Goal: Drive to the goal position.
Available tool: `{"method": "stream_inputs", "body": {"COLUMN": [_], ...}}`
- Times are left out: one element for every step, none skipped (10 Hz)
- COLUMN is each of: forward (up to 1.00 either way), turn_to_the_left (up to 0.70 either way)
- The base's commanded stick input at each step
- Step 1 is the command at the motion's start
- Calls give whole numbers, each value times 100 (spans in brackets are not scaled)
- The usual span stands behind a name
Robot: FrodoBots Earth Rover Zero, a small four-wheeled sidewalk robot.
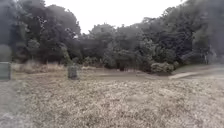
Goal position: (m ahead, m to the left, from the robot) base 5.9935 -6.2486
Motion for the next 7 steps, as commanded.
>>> {"method": "stream_inputs", "body": {"forward": [45,45,45,45,45,28,11], "turn_to_the_left": [0,0,0,0,0,0,0]}}
